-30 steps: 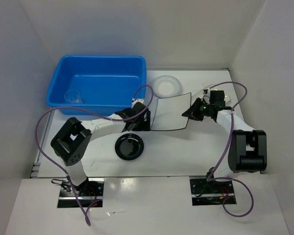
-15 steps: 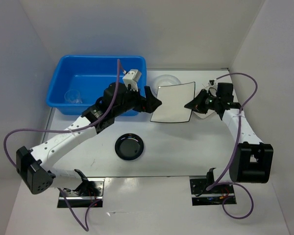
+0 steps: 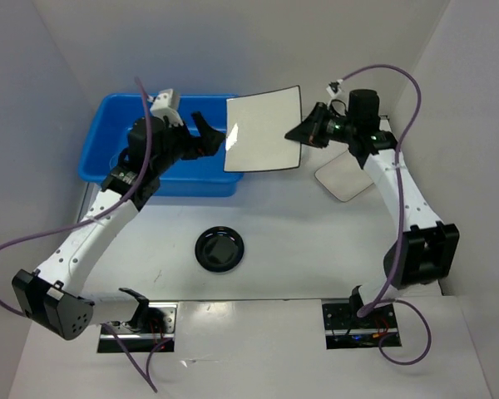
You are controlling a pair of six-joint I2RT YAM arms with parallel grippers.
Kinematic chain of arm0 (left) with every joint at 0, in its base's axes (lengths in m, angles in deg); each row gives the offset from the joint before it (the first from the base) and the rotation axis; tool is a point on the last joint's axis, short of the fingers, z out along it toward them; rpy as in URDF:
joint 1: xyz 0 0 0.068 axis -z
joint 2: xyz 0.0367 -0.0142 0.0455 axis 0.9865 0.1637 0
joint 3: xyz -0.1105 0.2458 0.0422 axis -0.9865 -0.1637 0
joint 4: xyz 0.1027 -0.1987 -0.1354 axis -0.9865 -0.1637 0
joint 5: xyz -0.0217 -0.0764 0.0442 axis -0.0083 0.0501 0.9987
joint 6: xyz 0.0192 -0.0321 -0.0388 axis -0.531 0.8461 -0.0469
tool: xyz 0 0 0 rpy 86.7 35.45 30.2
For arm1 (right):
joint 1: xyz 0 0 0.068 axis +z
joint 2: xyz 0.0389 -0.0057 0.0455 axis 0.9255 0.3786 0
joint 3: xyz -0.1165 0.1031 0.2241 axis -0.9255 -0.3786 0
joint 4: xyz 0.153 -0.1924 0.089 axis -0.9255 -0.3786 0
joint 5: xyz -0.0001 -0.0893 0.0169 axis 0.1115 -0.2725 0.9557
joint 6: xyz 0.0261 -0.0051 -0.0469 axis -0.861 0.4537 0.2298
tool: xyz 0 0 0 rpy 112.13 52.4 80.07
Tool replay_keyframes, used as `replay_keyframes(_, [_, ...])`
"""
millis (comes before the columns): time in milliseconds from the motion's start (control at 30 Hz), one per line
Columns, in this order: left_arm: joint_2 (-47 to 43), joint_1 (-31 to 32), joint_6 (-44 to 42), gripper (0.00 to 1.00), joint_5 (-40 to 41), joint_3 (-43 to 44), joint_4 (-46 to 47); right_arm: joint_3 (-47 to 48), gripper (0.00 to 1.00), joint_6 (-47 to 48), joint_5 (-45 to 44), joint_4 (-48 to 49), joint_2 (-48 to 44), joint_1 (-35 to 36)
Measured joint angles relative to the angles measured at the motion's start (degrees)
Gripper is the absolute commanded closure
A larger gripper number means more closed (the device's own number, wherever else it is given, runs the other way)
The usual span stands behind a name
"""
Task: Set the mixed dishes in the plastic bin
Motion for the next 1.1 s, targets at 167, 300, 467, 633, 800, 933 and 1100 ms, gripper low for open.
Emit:
replay_keyframes(167, [0.0,-8.6,0.0,0.0,1.6,0.4,-2.1,9.9,1.0,0.2,-0.1,-0.4,10.5,3.7])
replay_keyframes(300, [1.0,-12.8,-0.2,0.0,1.1,0.4,-2.7,17.5,1.0,0.9,-3.0,-1.9,19.8,5.6])
replay_keyframes(467, [3.5,-16.0,0.2,0.0,-5.1,-1.7,1.2,30.3,1.0,1.9,-6.2,-5.7,32.5,8.5])
replay_keyframes(633, [5.6,-18.3,0.8,0.0,-8.3,-3.4,2.4,49.2,1.0,3.0,-8.1,-11.2,46.4,12.5])
replay_keyframes(800, [6.1,-18.7,1.3,0.0,-9.1,-3.4,3.2,70.0,1.0,3.2,-8.7,-16.5,59.6,15.3])
replay_keyframes(933, [6.1,-18.7,1.3,0.0,-9.3,-3.7,3.6,73.8,1.0,3.0,-8.4,-17.7,63.5,16.8])
replay_keyframes(1100, [6.7,-18.7,1.3,0.0,-9.2,-5.1,4.0,74.9,1.0,3.7,-9.2,-18.9,66.5,18.3])
